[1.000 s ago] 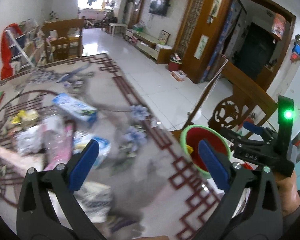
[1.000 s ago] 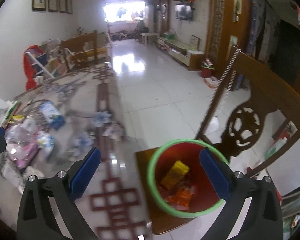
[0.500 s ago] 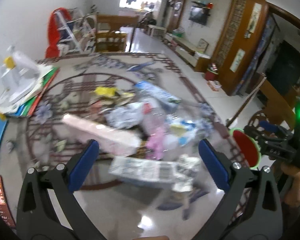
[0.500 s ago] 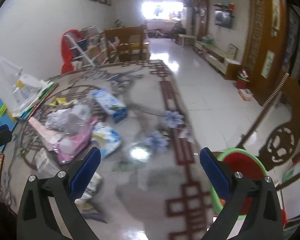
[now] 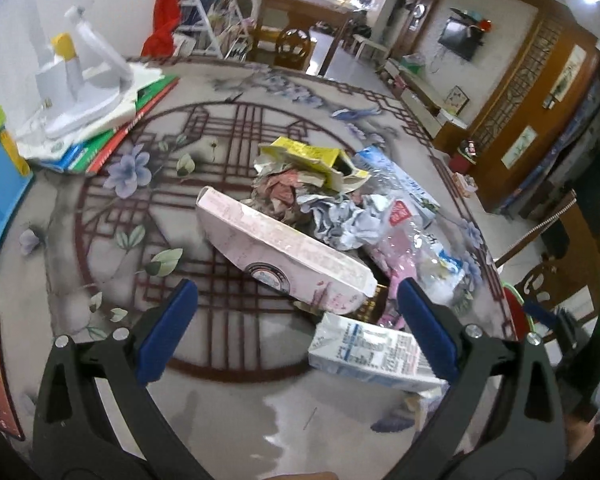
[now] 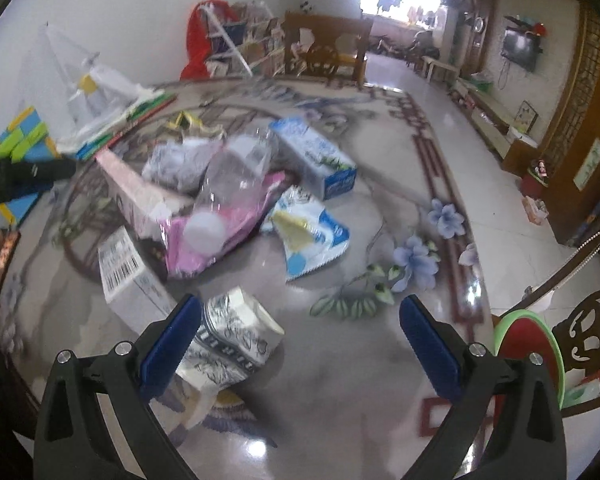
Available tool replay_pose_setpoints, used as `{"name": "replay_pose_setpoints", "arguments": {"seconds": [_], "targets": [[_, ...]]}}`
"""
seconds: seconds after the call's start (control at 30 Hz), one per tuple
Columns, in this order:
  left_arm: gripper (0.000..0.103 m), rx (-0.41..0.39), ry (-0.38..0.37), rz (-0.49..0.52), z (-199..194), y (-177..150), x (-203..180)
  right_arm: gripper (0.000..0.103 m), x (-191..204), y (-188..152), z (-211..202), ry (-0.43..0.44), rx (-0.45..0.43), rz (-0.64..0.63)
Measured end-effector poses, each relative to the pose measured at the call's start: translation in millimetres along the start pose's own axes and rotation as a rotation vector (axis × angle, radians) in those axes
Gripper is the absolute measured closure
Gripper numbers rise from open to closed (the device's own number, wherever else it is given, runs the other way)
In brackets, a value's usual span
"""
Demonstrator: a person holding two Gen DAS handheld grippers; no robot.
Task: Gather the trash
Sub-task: 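Move both tools back over the table, then grasp the white paper cup with the right tool while the left tool grasps the pink carton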
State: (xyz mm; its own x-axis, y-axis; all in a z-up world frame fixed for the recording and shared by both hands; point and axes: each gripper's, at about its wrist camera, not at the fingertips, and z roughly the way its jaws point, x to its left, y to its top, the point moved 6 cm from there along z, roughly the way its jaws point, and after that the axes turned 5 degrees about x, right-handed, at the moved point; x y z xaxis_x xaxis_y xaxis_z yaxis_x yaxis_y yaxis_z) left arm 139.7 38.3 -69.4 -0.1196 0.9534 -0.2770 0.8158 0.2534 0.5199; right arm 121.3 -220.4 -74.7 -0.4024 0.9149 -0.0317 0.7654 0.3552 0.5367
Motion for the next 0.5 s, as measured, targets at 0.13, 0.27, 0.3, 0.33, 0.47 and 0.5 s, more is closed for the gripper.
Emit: {"name": "replay_pose_setpoints", "arguments": {"seconds": [0.13,0.27,0.3,0.33,0.47,0.5], "targets": [[0.005,0.026,-0.012,-0.037,15,6,3,0.007,10,-10,9,0.047,0.035,-0.04],[0.005,0.046,-0.013,-0.063,29,11,1,0.007,35,-21,18,0.069,0.063,-0.155],[0.005,0.05,-0.015,-0.067,31,13,0,0.007,40,-24,21,0.064,0.07,-0.185],[0.005,0.054,-0.015,-0.073,35,14,1,0.007,45,-26,25,0.057,0.08,-0.212],[0.005,0.079,0.012,-0.096,52,17,4,0.007,60,-30,37,0.054,0.099,-0.272],[0.005,0.089,0.017,-0.107,57,17,6,0.007,63,-30,39,0.057,0.097,-0.281]]}}
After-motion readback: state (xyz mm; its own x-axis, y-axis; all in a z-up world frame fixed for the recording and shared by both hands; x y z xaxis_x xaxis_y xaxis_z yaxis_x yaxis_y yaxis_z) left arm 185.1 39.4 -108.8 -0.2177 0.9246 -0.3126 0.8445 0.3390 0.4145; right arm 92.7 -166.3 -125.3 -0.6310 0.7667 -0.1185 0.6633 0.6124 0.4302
